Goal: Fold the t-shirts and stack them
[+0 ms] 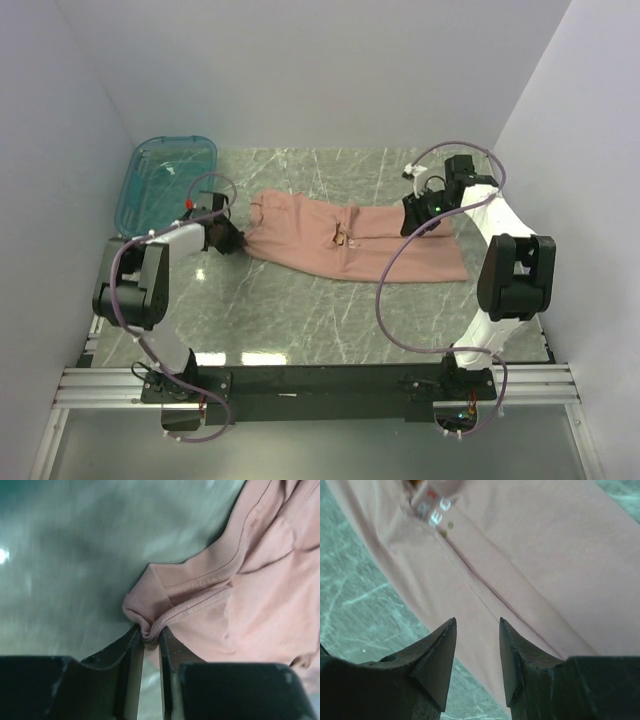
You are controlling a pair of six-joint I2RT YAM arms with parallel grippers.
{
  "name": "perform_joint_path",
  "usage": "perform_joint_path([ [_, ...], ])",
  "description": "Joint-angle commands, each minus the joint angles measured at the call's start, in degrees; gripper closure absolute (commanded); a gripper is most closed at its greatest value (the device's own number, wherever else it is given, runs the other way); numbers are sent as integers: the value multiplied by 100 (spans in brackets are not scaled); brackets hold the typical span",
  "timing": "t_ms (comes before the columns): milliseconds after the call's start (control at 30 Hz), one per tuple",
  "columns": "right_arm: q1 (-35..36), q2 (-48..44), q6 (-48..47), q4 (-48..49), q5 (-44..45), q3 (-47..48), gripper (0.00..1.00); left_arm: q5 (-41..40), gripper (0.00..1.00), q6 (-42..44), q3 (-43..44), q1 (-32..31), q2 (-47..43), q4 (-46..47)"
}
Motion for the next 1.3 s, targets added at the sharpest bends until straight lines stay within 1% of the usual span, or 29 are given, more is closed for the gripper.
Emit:
perform_joint_path([
  [0,341,-347,-463,-170,291,-251,53,-235,78,447,859,150,358,-265],
  [33,386,-400,-716,-187,379,-339,53,-209,78,500,1235,168,621,-336],
  [67,439,-470,-832,-109,520,-462,53,-113,78,622,1404,185,754,-406],
  [133,553,-769,-1026,180,1150,-936,53,28,78,720,1851,220,1139,-512],
  [167,545,-874,-1061,556,1354,-1112,53,151,78,816,1985,229,1255,-530],
  [233,484,-1033,-974,840,1915,-1359,52,231,78,913,2379,256,1598,-608],
  [300,361,-929,-764,955,2006,-1238,52,354,78,1010,2748,291,1905,-653],
  [367,202,-814,-649,868,1893,-1088,52,424,77,1080,3022,326,2108,-740],
  [400,54,-770,-544,893,1866,-1035,51,494,77,1107,3310,361,2300,-784],
  [467,-87,-761,-342,1242,2031,-1052,51,556,78,1185,3654,387,2529,-950],
  [500,-149,-691,-37,1393,2111,-1017,50,591,78,1221,4030,405,2774,-1030],
  [567,-420,-481,273,1578,2173,-825,50,688,78,1309,4410,423,3030,-1276],
  [633,-588,-33,537,1465,1850,-315,50,793,78,1361,4911,440,3373,-1408],
  [733,-703,617,643,1114,1559,449,50,968,77,1414,5474,458,3742,-1523],
  [767,-703,976,652,843,1488,843,50,1048,77,1414,5606,458,3822,-1549],
  [800,-694,1136,670,710,1409,1029,50,1109,77,1414,5868,458,3996,-1619],
  [900,-729,1549,766,437,1172,1382,50,1321,77,1388,6239,458,4235,-1707],
  [967,-773,1664,793,428,1066,1383,50,1408,77,1371,6258,458,4262,-1682],
  [1100,-879,1805,732,296,908,1330,50,1514,76,1379,5829,467,4078,-1427],
  [1200,-931,1893,705,269,899,1286,50,1689,74,1344,5381,502,3815,-1084],
  [1267,-949,1946,705,269,925,1277,50,1760,70,1300,5160,502,3648,-839],
])
